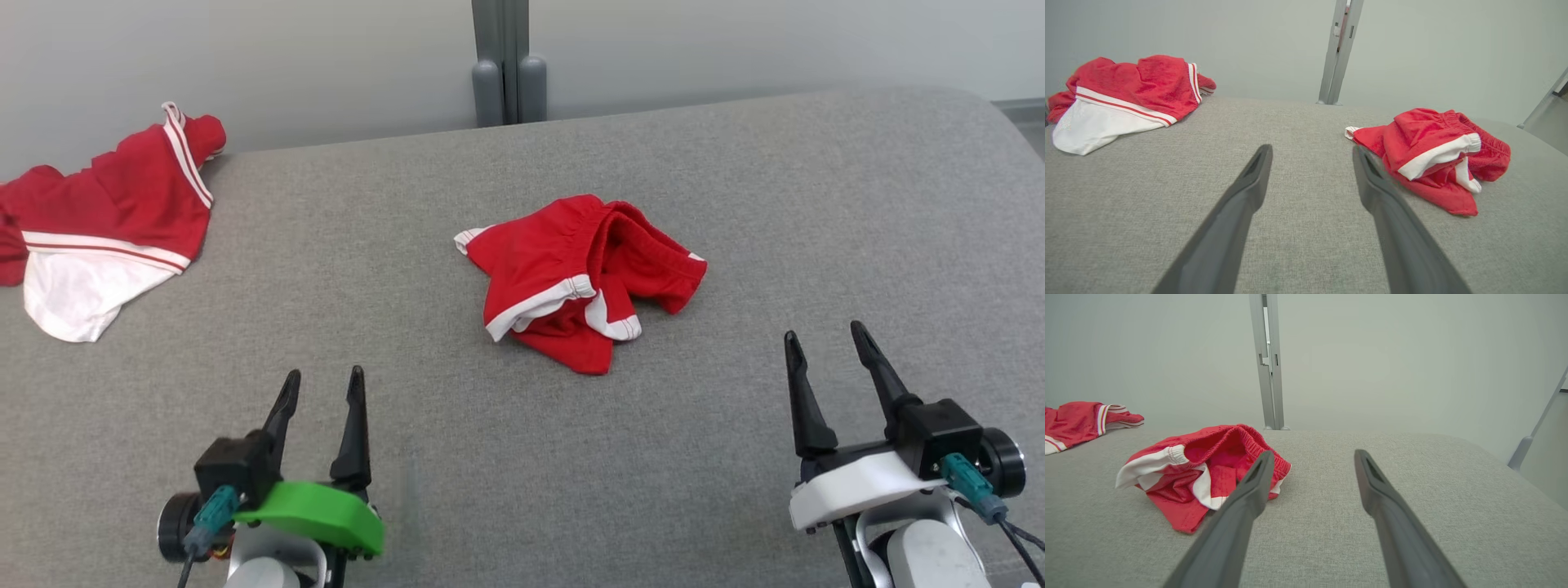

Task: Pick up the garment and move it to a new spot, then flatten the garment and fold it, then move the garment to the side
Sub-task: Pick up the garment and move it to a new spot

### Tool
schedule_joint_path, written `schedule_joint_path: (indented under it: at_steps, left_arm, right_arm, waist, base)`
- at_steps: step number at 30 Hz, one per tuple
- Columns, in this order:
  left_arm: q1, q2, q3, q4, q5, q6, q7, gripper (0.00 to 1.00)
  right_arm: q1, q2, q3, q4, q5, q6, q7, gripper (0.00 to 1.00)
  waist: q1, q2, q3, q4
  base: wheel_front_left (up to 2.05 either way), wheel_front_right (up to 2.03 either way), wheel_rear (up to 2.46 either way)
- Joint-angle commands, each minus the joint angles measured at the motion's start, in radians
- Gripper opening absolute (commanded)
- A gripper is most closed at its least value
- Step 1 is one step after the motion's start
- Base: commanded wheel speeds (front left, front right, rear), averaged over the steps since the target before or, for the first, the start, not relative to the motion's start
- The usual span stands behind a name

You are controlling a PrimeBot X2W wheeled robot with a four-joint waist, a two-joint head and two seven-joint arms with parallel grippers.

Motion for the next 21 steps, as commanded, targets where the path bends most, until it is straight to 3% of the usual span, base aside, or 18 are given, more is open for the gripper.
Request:
schedule_joint_path:
  at_steps: [1, 10, 21]
  left_arm:
    - [0.034, -0.008, 0.027, -0.016, 0.016, 0.004, -0.001, 1.00]
    - [0.193, -0.081, 0.201, -0.078, 0.109, -0.044, -0.001, 1.00]
    - [0.226, -0.131, 0.277, -0.068, 0.183, -0.102, -0.001, 1.00]
  right_arm:
    - [0.017, -0.002, 0.007, 0.001, 0.007, -0.001, -0.003, 1.00]
    - [0.064, -0.002, 0.052, 0.014, 0.050, -0.001, -0.003, 1.00]
    - [0.073, -0.002, 0.054, 0.028, 0.086, -0.001, -0.003, 1.00]
  waist:
    - [0.0000, 0.0000, -0.032, 0.017]
    - [0.0000, 0.0000, -0.078, 0.021]
    - [0.0000, 0.0000, -0.087, 0.032]
  base:
    - [0.00, 0.00, 0.00]
    - [0.00, 0.00, 0.00]
    - [0.00, 0.00, 0.00]
